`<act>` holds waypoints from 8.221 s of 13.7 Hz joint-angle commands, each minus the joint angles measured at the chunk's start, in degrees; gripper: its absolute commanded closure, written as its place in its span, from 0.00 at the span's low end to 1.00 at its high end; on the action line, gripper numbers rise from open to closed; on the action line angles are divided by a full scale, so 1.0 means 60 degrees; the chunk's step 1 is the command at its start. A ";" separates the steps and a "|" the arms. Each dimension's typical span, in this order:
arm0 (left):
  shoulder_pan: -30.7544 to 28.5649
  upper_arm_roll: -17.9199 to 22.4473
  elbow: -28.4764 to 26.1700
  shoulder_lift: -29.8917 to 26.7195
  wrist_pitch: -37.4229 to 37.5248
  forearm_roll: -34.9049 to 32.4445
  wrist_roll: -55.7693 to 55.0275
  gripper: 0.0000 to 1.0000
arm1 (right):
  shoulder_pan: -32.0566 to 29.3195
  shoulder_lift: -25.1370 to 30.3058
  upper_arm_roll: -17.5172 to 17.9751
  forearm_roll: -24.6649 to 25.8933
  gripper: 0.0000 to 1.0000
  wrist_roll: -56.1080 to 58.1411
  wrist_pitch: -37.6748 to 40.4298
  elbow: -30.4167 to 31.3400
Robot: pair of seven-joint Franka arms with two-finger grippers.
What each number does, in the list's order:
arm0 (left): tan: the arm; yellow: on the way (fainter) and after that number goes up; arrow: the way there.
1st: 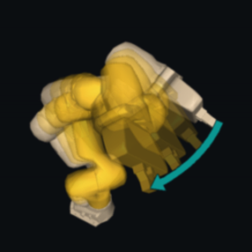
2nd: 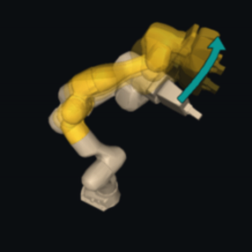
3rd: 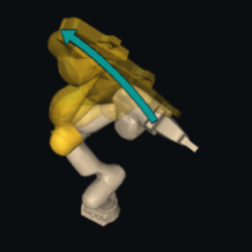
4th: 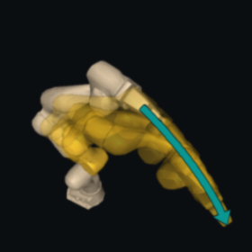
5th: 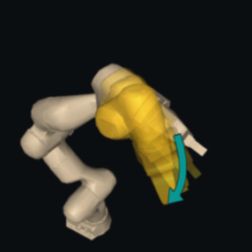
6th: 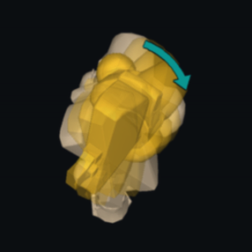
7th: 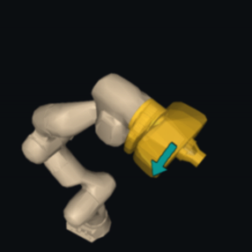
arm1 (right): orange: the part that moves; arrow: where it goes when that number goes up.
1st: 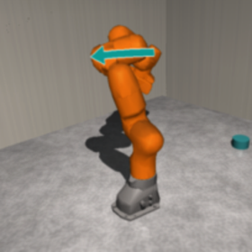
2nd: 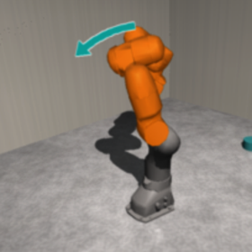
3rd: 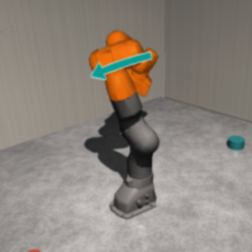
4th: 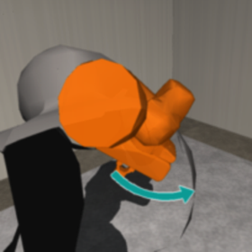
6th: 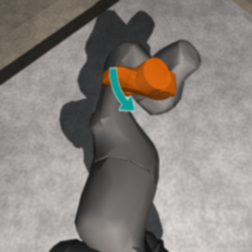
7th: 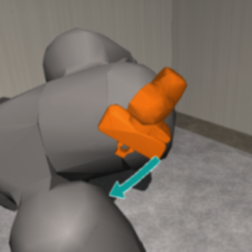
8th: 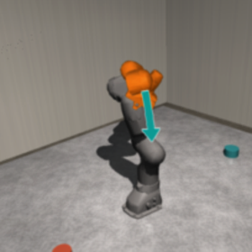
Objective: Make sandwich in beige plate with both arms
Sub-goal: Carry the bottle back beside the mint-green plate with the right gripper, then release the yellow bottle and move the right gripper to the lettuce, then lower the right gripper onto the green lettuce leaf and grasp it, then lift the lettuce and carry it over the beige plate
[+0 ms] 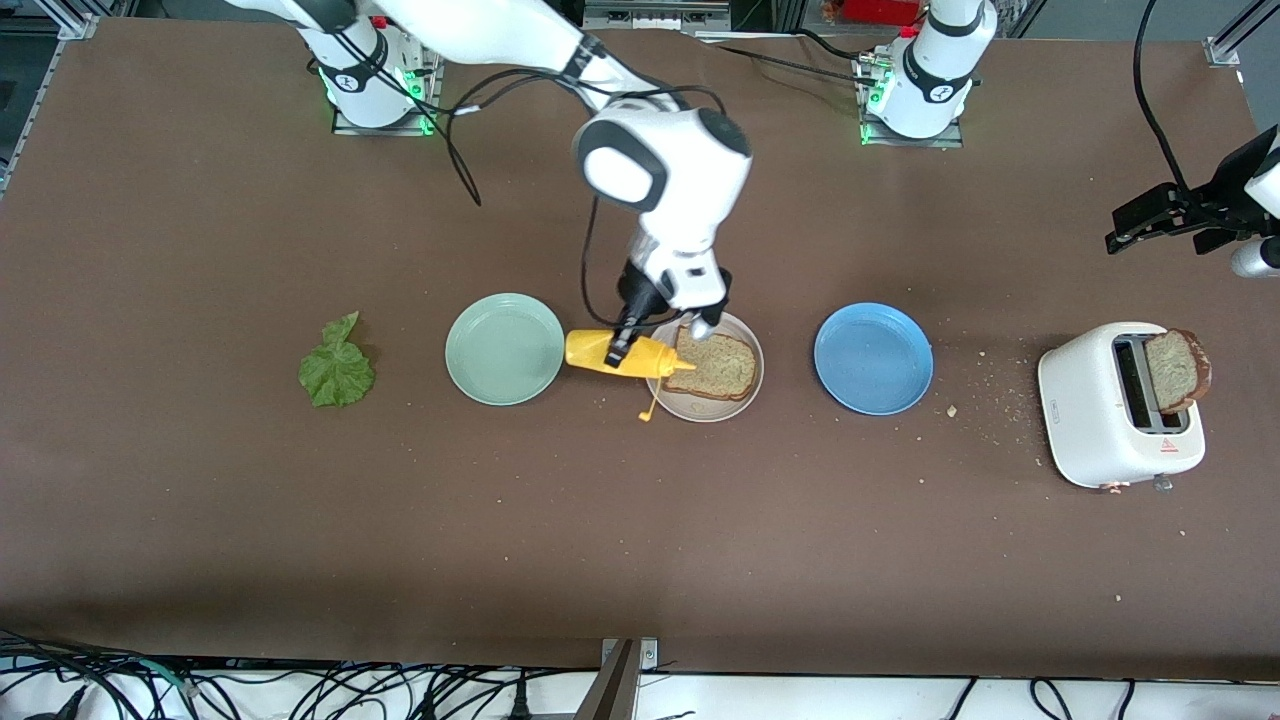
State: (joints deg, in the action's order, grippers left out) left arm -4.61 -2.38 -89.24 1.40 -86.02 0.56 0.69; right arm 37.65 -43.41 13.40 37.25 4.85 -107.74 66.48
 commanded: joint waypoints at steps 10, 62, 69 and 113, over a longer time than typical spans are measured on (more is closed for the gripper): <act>-0.0067 -0.0028 0.0166 0.0075 0.0040 0.0186 -0.0028 0.00 | -0.5128 0.2651 0.0213 -0.9497 0.91 0.6254 -0.1498 0.3698; 0.0050 -0.0042 0.0313 0.0133 0.0040 0.0156 -0.0028 0.00 | -0.7783 0.1110 -0.2160 -1.2058 0.00 1.6160 0.2286 0.4139; 0.0050 -0.0042 0.0313 0.0133 0.0040 0.0156 -0.0028 0.00 | -0.7652 0.2928 -0.2204 -0.9786 0.00 1.0624 0.0029 0.5691; 0.0036 -0.0042 0.0313 0.0133 0.0040 0.0156 -0.0028 0.00 | -0.5850 0.3454 -0.2087 -0.5552 1.00 -0.1616 -0.3465 0.7921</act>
State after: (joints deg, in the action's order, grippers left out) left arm -4.23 -2.49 -88.87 1.41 -86.02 0.56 0.69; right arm 2.39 -26.69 0.75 1.25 -5.66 -133.66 115.03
